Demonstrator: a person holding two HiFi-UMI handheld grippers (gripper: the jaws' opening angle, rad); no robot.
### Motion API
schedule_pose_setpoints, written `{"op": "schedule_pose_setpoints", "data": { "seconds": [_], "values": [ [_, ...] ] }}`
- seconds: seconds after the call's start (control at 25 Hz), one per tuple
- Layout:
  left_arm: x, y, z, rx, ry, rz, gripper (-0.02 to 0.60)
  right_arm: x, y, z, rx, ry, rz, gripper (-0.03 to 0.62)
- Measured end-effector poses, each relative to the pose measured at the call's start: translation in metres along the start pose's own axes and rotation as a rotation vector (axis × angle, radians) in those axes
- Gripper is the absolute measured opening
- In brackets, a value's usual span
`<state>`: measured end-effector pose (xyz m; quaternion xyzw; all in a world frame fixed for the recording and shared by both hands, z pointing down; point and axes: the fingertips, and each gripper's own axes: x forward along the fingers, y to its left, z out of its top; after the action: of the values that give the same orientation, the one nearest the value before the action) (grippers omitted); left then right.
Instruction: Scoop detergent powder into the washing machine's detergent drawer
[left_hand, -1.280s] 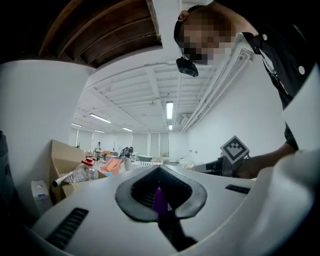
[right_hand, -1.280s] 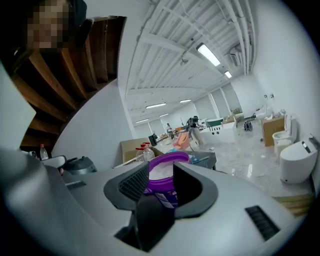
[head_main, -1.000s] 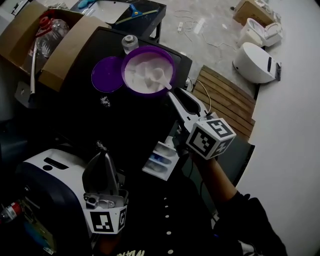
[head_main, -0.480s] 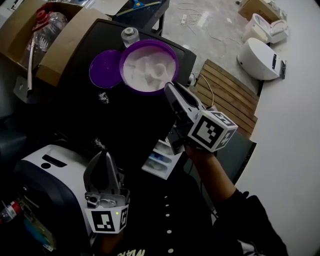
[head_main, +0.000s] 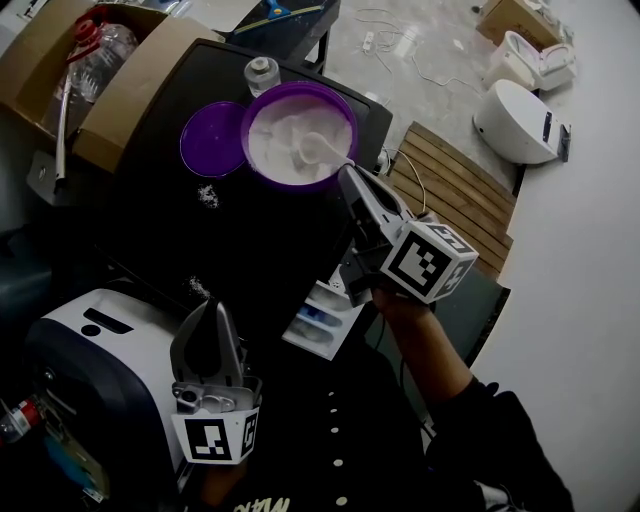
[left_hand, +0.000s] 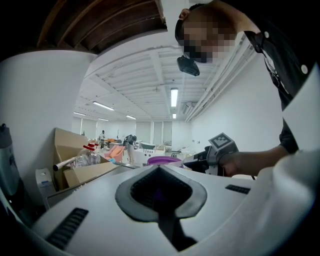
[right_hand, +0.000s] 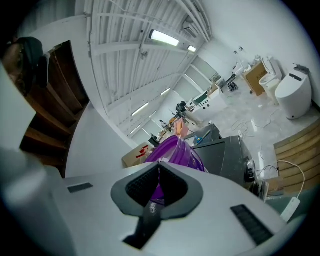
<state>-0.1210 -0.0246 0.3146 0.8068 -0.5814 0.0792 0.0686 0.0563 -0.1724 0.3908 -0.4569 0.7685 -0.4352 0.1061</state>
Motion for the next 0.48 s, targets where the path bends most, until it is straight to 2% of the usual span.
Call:
{"op": "schedule_pose_setpoints", "data": {
  "seconds": [0.16, 0.24, 0.36, 0.48],
  "values": [
    [-0.001, 0.002, 0.001, -0.003, -0.005, 0.000, 0.015, -0.001, 0.005, 0.002, -0.150, 0.007, -0.001, 0.031],
    [-0.003, 0.003, 0.001, -0.004, -0.007, 0.001, 0.015, 0.000, 0.010, 0.005, -0.303, 0.021, 0.004, 0.031],
    [-0.004, 0.005, 0.002, -0.005, -0.012, 0.004, 0.015, 0.005, 0.019, 0.011, -0.609, 0.088, 0.003, 0.031],
    [-0.004, 0.006, 0.001, -0.008, -0.013, 0.007, 0.015, 0.012, 0.022, 0.010, -0.786, 0.175, 0.020, 0.031]
  ]
}}
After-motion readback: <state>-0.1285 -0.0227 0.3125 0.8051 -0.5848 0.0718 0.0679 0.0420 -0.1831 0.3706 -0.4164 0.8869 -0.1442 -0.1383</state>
